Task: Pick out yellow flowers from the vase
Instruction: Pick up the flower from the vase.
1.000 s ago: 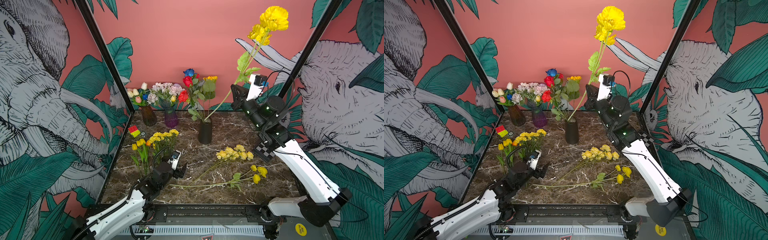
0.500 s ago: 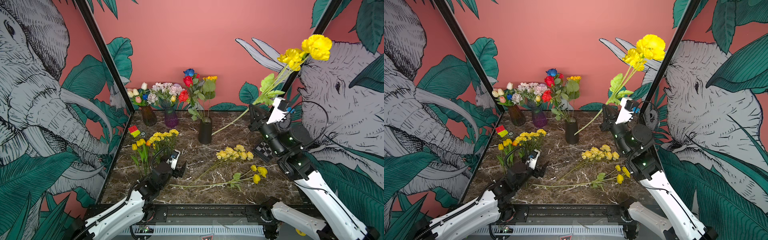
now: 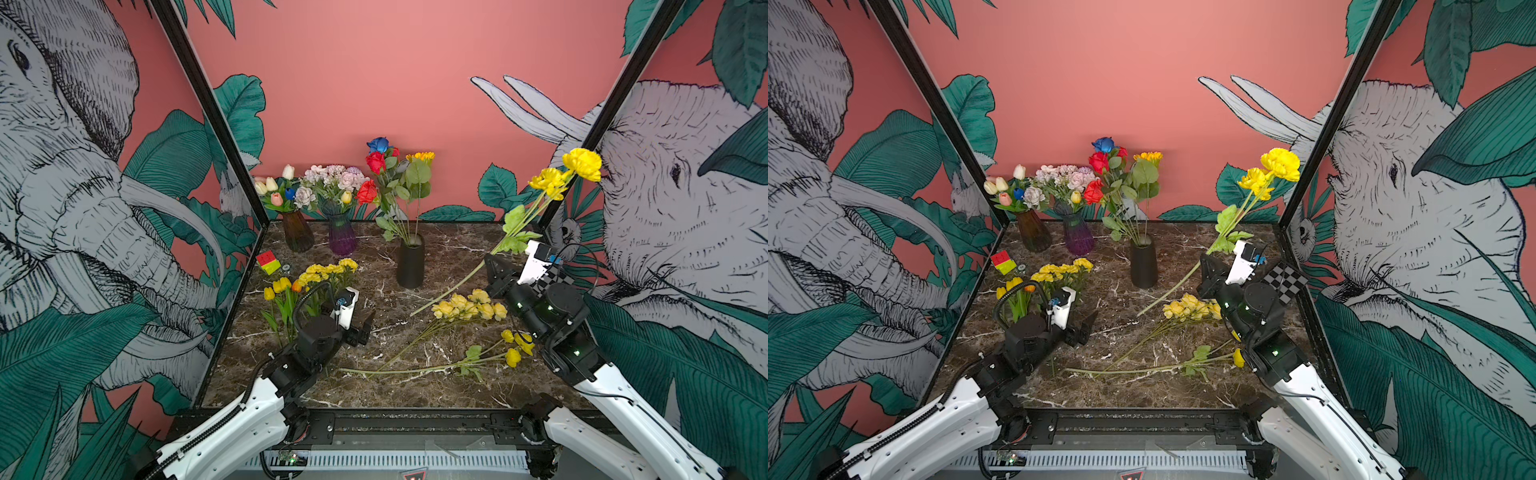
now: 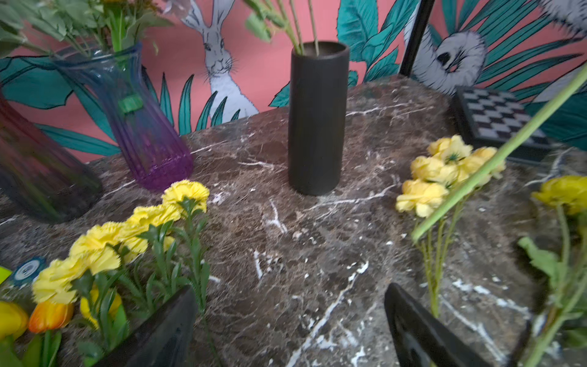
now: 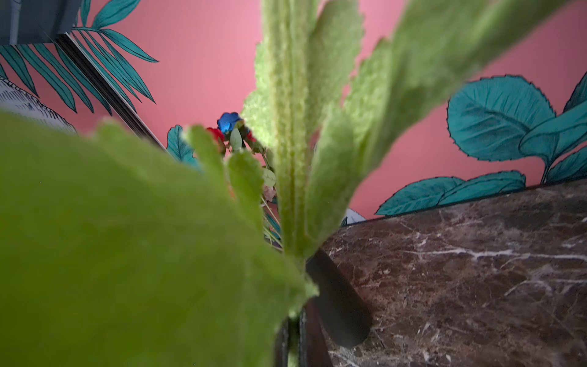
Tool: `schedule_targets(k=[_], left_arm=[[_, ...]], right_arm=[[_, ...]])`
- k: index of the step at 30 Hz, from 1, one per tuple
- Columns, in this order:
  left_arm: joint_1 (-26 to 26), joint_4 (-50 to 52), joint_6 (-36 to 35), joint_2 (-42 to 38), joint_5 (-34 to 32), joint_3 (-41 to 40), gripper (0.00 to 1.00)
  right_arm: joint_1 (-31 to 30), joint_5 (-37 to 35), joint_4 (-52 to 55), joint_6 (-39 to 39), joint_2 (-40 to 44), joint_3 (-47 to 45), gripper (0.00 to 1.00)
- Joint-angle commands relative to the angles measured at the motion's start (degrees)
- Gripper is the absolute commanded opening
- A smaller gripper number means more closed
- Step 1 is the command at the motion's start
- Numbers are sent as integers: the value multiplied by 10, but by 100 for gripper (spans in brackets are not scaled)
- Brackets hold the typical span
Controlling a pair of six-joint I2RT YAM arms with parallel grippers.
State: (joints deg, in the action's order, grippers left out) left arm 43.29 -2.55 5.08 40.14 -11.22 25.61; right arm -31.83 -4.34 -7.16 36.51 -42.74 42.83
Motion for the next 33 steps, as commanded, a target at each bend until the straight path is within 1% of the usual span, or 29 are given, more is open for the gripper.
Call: schedule_targets(k=[1, 2, 4, 6, 8, 10, 13, 16, 23, 30, 33], left_arm=[[-4, 16, 19, 45, 98, 67, 94], [-3, 19, 20, 64, 122, 86, 94], [4, 24, 8, 105, 198, 128, 92], [21, 39, -9, 140, 238, 167, 90], [43, 62, -26, 171, 244, 205, 90], [66, 90, -41, 204, 237, 240, 90], [82, 130, -49, 250, 238, 287, 90], [88, 151, -48, 283, 243, 317, 87], [96, 172, -45, 326, 264, 347, 81], [97, 184, -45, 353, 271, 362, 69], [98, 187, -44, 365, 285, 369, 62]], right_arm=[[1, 27, -75, 73, 1, -28, 0], [1, 34, -91, 88, -2, -42, 0], [0, 43, -117, 118, -9, -69, 0], [-3, 49, -144, 144, -15, -93, 0], [-10, 49, -163, 162, -18, -115, 0], [-21, 42, -177, 177, -17, -134, 0], [-46, 32, -189, 180, -21, -147, 0], [-71, 31, -208, 185, -37, -159, 0], [-116, 7, -277, 202, -66, -192, 0], [-150, 3, -286, 206, -74, -192, 0], [-166, -4, -284, 203, -72, -194, 0]])
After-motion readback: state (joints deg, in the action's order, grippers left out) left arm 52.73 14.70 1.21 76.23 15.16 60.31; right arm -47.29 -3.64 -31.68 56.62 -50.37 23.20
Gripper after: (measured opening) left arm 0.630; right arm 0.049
